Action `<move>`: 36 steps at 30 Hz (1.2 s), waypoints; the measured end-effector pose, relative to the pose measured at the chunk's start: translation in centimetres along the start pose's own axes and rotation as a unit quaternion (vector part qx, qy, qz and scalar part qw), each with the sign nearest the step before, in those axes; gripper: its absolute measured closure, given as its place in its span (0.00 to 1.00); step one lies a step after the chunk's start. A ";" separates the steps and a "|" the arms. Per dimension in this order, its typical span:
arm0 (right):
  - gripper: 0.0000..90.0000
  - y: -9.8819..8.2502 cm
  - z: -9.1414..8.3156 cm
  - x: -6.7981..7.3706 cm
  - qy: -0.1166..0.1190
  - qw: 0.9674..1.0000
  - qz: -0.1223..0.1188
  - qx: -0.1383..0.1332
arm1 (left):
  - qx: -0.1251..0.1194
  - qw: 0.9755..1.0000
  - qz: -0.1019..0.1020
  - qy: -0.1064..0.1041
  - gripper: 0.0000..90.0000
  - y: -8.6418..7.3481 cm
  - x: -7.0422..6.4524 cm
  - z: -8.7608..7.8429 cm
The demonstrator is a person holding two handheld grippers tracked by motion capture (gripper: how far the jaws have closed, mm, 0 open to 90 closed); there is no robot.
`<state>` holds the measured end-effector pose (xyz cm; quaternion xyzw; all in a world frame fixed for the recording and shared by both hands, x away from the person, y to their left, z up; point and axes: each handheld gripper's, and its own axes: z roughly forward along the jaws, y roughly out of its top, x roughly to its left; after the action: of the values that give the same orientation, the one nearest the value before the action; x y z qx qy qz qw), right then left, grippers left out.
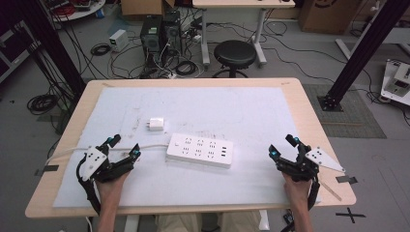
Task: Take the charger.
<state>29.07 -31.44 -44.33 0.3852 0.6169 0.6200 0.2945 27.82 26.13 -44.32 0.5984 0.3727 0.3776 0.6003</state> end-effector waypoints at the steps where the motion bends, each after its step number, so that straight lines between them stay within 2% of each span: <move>1: 0.21 0.0 0.0 0.0 0.000 1.000 0.000 0.002 | -0.004 1.000 -0.002 0.004 0.25 0.0 0.0 0.0; 4: 0.21 0.0 0.0 0.1 0.001 1.000 0.000 0.002 | -0.008 1.000 -0.006 0.011 0.24 -0.1 0.0 0.0; 6: 0.21 0.0 0.0 0.1 0.002 1.000 0.003 0.001 | -0.001 1.000 -0.009 0.006 0.24 -0.1 -0.1 0.2; 7: 0.21 0.0 0.0 0.1 0.001 1.000 0.002 0.000 | 0.006 1.000 -0.003 0.010 0.24 0.0 -0.2 0.2; 10: 0.21 0.0 0.0 0.1 -0.001 1.000 0.001 0.001 | 0.006 1.000 -0.003 0.010 0.24 0.0 -0.2 0.2; 11: 0.21 0.0 0.0 0.2 -0.001 1.000 -0.002 0.006 | 0.017 1.000 -0.015 0.002 0.25 0.1 -0.2 0.3; 18: 0.21 0.0 0.0 0.2 -0.002 1.000 -0.003 0.005 | 0.021 1.000 -0.019 0.005 0.25 0.1 -0.1 0.3; 19: 0.21 0.0 0.0 0.2 -0.002 1.000 -0.003 0.005 | 0.034 0.999 -0.023 -0.004 0.25 0.3 0.1 0.4; 21: 0.21 0.0 0.1 0.2 -0.004 1.000 -0.008 0.005 | 0.046 0.998 -0.031 -0.018 0.25 0.4 0.2 0.4; 24: 0.21 0.0 0.1 0.2 -0.004 1.000 -0.009 0.005 | 0.048 0.998 -0.034 -0.023 0.25 0.5 0.3 0.4; 25: 0.21 0.0 0.1 0.2 -0.004 1.000 -0.009 0.005 | 0.053 0.997 -0.026 -0.047 0.25 1.0 0.6 0.3; 27: 0.21 0.0 0.1 0.3 -0.002 1.000 -0.009 0.005 | 0.053 0.997 -0.026 -0.047 0.24 1.0 0.6 0.3; 28: 0.21 0.0 0.1 0.3 -0.002 1.000 -0.009 0.005 | 0.060 0.996 -0.014 -0.070 0.24 1.9 0.8 0.4; 31: 0.21 0.0 0.1 0.3 -0.003 1.000 -0.010 0.004 | 0.078 0.993 0.002 -0.094 0.24 3.0 1.1 0.8; 32: 0.21 0.0 0.1 0.3 -0.003 1.000 -0.010 0.004 | 0.078 0.993 0.002 -0.094 0.24 3.0 1.1 0.8; 33: 0.21 0.0 0.0 0.3 -0.004 1.000 -0.012 0.003 | 0.092 0.989 0.011 -0.111 0.24 3.7 1.3 1.1; 36: 0.21 0.0 0.0 0.4 -0.003 1.000 -0.011 0.004 | 0.108 0.986 0.031 -0.126 0.24 4.7 1.4 1.6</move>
<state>28.87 -31.14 -44.30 0.3814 0.6225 0.6131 0.3020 29.86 26.69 -39.65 0.7142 0.3137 0.2750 0.5620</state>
